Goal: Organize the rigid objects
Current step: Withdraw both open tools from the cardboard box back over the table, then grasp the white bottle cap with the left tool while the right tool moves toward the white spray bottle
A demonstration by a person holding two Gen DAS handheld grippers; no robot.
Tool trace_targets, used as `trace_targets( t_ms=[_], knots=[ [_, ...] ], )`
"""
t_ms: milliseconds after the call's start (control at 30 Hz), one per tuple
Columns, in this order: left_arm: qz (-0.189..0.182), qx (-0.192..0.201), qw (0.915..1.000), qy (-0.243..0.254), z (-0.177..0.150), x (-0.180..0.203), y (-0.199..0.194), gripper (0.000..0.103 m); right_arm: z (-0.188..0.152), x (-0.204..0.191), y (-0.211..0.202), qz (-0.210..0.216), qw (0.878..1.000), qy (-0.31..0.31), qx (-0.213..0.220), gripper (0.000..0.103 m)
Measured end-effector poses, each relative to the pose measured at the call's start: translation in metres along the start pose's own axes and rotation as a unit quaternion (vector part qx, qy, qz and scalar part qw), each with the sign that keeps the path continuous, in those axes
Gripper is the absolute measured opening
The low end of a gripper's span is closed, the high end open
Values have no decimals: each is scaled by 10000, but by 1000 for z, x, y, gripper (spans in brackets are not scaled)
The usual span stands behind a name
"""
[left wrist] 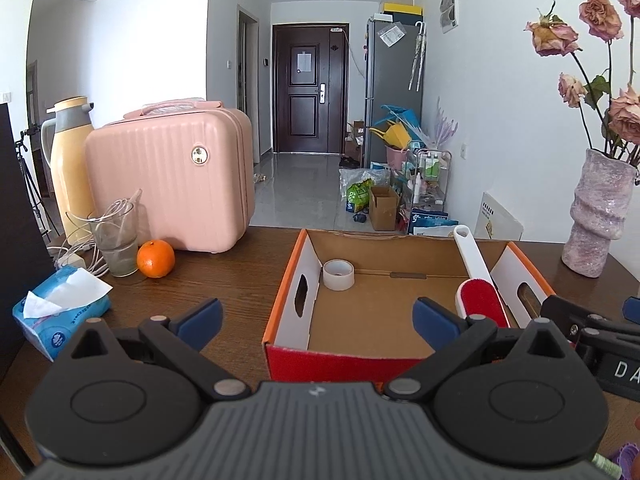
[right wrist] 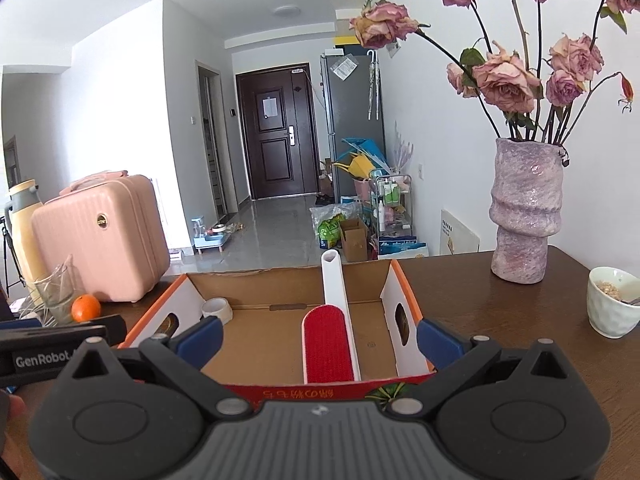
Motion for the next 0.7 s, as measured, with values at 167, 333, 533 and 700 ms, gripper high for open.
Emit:
trace_targets(
  t_ms=[167, 333, 533, 700],
  knots=[
    [-52, 13, 10000, 35, -7, -9, -21, 103, -6, -5, -25, 55, 9999, -77, 110, 103],
    [-92, 27, 9999, 69, -18, -18, -42, 103, -16, -5, -47, 97, 9998, -80, 167, 103],
    [-142, -21, 9997, 184, -36, -28, -62, 103, -33, -7, -68, 134, 9997, -139, 137, 103],
    [-215, -77, 9993, 284, -53, -35, -77, 103, -51, -8, -85, 122, 9996, -228, 62, 103]
  ],
)
Point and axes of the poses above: each gripper's, at about its wrist camera, not at the fingertips, and y roughly the way its jaws point, x to its right, z to its top, the point moved 10 cm from there along y, roughly the way its jaws point, and after that the axes turned 4 degrees about -y, right-handed, at the moved point
